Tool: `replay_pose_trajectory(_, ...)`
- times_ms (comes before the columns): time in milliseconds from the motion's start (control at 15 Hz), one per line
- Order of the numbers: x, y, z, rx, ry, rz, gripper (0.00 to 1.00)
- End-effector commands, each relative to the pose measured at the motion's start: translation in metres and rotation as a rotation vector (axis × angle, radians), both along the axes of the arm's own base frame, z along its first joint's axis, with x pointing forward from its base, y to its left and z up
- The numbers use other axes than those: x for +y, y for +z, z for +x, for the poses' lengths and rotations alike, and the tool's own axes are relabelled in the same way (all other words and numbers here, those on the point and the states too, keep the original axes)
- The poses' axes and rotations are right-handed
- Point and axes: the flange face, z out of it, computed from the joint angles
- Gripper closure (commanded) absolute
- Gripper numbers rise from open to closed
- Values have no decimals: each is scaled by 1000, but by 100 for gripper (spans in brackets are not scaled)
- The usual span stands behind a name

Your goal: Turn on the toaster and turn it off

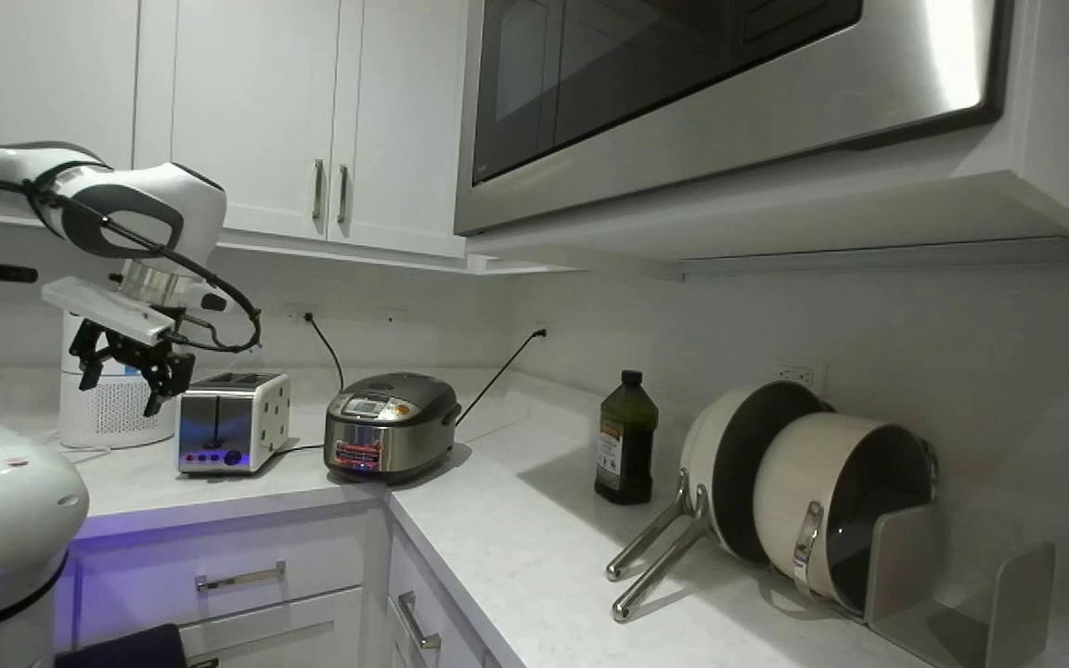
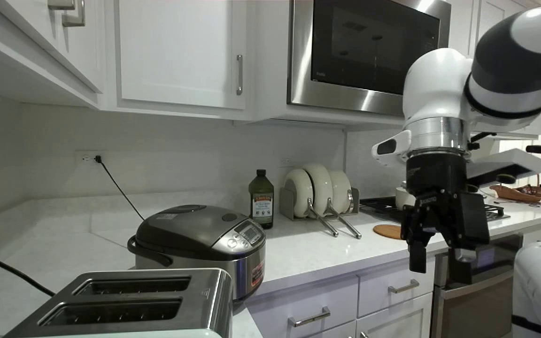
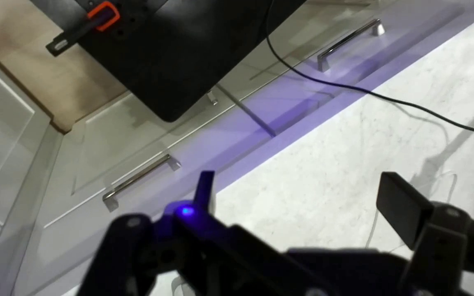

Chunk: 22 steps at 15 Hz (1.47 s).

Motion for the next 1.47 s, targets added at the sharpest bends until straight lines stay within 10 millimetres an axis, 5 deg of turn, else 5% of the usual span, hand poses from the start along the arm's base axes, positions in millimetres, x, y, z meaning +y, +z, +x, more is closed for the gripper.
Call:
replay_pose_trajectory(0,4,-6,-19,-154,-40,28,0)
replay_pose_trajectory(67,11,8,-19,-192,-34,19,0)
replay_pose_trajectory(267,25,8,-26,-271,-13,1,0)
replay_pose_trajectory(800,77,-23,-27,-327,44,-64,0)
replay_pose_trajectory(867,83,-28,-25,-324,54,-70,25)
replay_pose_trajectory(1000,93,-36,-20,-311,73,-90,32)
replay_pose_trajectory(1400,113,-58,9,-279,106,-110,80)
